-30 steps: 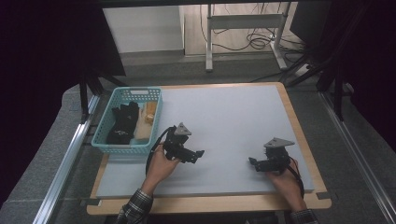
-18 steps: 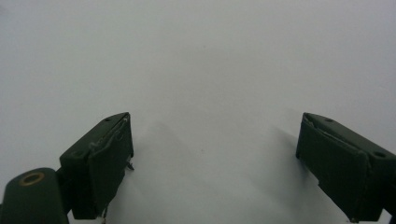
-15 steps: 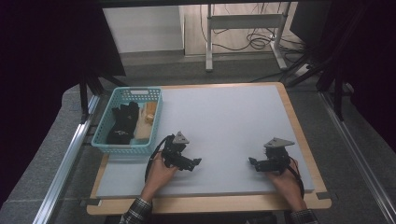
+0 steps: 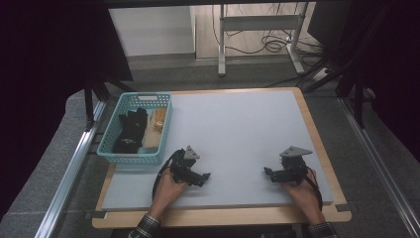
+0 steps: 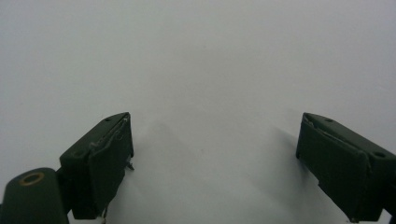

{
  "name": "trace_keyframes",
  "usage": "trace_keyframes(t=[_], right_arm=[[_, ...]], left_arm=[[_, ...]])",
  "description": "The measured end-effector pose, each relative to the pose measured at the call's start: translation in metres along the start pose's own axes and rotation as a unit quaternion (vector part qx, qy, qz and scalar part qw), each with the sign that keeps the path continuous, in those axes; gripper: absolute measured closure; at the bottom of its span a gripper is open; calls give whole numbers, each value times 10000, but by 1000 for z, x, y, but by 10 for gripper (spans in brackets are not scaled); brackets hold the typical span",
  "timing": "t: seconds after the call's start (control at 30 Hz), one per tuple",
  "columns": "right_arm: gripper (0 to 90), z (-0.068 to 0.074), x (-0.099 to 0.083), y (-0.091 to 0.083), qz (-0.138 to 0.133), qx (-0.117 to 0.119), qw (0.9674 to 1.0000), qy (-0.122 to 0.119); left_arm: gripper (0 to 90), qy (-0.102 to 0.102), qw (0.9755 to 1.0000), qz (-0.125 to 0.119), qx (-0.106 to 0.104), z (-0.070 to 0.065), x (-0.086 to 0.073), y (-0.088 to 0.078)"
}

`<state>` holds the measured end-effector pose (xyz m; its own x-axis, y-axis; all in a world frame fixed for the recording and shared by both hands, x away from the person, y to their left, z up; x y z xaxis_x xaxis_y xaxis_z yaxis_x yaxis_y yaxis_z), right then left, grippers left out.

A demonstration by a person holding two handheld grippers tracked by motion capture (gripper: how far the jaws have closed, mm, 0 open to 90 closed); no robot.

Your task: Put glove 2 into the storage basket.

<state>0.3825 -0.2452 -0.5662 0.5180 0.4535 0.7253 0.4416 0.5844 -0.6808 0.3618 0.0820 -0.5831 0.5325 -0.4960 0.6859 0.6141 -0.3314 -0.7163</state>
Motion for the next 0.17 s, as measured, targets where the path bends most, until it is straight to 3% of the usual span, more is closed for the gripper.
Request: trace_keyframes(t=[0.17], right_arm=[[106, 0, 0, 0, 3, 4, 10000, 11]], left_arm=[[0, 15, 10000, 2, 1, 0, 0, 0]])
Point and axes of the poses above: each handheld gripper's, and its own axes: y roughly forward along the jaws, x roughly out of its top, z roughly to its left, the point moved 5 cm from there along y, roughly forward along the jaws, and after that the axes turned 13 degrees about x, right-handed, at the moved point
